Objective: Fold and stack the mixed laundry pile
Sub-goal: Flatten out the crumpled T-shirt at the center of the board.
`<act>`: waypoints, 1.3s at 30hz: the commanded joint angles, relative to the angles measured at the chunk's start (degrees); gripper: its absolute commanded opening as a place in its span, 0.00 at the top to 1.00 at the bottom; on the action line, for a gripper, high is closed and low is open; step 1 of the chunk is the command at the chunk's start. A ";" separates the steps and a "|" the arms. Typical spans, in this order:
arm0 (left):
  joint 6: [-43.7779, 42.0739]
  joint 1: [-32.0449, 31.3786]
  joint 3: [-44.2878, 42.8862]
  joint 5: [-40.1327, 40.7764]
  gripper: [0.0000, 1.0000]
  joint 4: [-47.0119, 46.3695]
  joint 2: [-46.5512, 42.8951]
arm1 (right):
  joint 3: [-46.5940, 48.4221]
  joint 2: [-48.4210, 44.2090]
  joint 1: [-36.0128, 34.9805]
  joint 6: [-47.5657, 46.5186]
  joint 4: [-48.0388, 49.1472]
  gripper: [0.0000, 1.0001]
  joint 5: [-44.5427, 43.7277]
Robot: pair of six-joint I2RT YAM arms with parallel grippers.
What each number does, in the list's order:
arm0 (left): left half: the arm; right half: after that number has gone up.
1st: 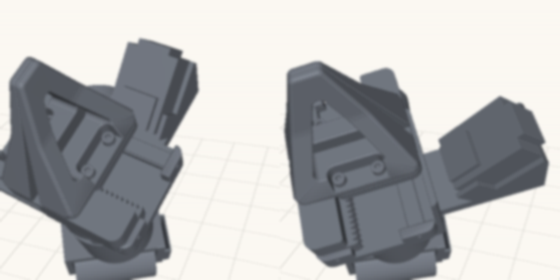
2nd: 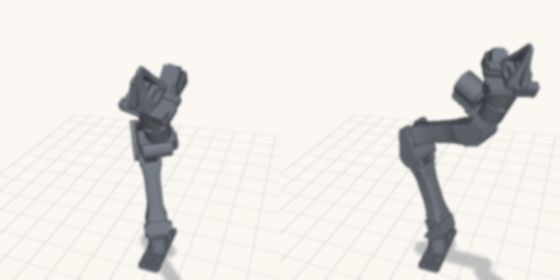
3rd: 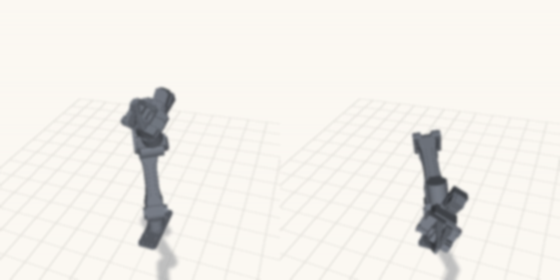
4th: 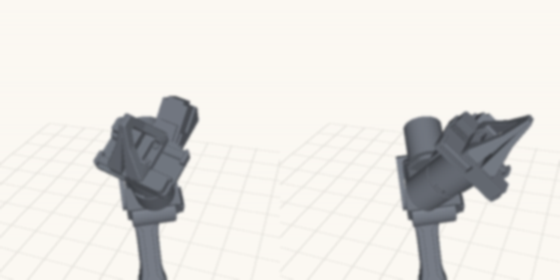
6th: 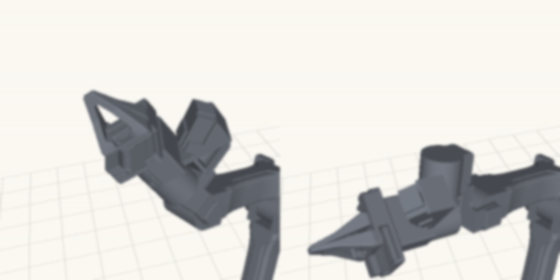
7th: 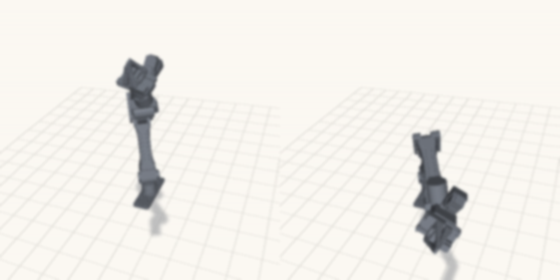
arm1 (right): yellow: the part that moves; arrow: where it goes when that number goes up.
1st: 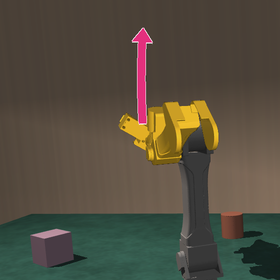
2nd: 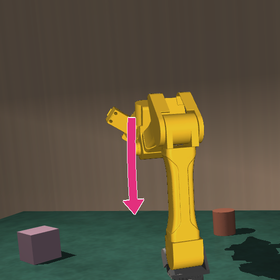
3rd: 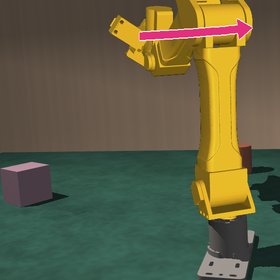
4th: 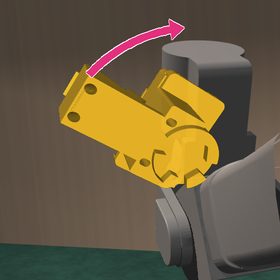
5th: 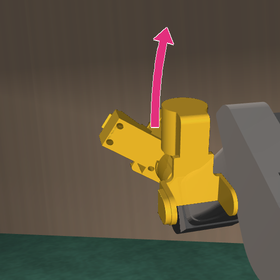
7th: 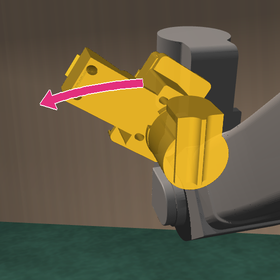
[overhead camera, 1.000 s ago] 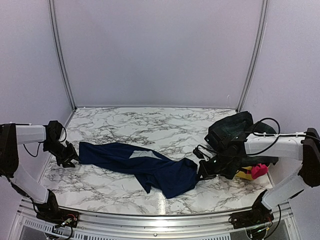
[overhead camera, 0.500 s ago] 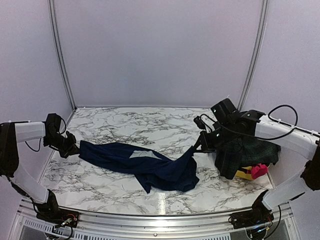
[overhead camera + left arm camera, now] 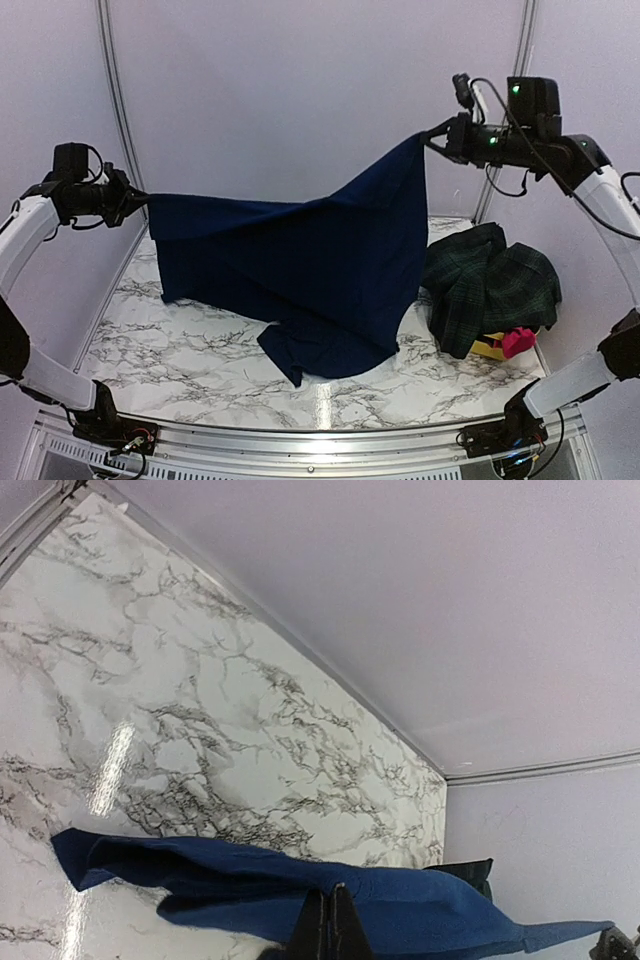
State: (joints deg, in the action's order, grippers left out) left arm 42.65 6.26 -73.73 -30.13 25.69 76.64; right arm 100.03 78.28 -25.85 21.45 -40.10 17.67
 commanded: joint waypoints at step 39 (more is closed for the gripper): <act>-3.11 -5.54 44.85 7.35 0.53 6.56 -16.52 | -46.05 -15.25 0.38 0.11 4.17 1.00 3.61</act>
State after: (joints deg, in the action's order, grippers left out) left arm 38.98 1.39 -30.74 -22.94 31.70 60.31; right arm 54.08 64.18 -25.78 21.39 -36.88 20.62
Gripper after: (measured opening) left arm 0.491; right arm 0.002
